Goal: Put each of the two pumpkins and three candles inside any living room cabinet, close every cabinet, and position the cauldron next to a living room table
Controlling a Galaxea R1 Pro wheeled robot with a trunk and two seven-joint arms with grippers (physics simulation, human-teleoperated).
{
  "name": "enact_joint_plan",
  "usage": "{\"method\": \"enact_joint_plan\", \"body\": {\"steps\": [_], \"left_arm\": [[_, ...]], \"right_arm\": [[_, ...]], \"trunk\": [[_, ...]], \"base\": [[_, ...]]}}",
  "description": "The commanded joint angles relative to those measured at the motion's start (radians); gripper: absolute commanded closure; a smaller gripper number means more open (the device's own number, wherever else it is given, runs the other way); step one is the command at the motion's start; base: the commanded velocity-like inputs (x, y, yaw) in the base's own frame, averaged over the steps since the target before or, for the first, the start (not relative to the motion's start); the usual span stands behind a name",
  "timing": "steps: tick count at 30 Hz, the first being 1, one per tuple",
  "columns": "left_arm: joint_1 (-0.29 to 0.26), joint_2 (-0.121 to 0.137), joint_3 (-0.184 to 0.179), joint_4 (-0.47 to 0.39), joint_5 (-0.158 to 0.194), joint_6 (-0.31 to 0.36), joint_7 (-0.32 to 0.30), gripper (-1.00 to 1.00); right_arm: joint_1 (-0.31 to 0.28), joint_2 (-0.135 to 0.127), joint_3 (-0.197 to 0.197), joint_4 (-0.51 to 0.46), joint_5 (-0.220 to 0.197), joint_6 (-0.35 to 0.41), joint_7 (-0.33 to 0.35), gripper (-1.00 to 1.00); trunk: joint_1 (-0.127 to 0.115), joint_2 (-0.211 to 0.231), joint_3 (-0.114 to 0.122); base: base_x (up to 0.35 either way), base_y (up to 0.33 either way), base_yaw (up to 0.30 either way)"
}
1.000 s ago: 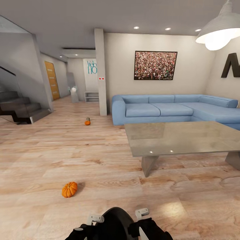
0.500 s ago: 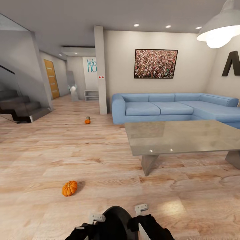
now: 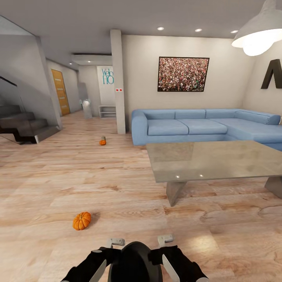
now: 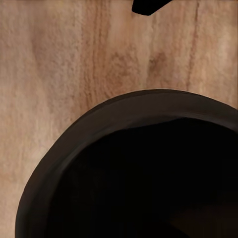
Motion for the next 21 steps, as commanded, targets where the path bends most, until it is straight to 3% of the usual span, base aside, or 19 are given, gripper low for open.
{"method": "enact_joint_plan", "body": {"steps": [1,17,21], "left_arm": [[-0.001,0.001,-0.005,-0.002,0.010,0.004,0.003,-1.00],[-0.002,0.005,0.004,0.000,0.017,0.004,0.004,-1.00],[-0.002,0.004,-0.001,0.000,0.012,0.004,0.005,-1.00]], "right_arm": [[-0.001,0.000,0.004,0.000,-0.013,0.004,-0.009,-1.00],[-0.001,0.000,0.006,0.017,-0.016,0.004,-0.009,-1.00],[-0.001,0.000,0.006,0.022,-0.016,0.004,-0.009,-1.00]], "trunk": [[0.000,0.000,-0.001],[0.000,0.000,-0.001],[0.001,-0.001,-0.013]], "base": [[0.000,0.000,0.000],[0.000,0.000,0.000],[0.000,0.000,0.000]]}}
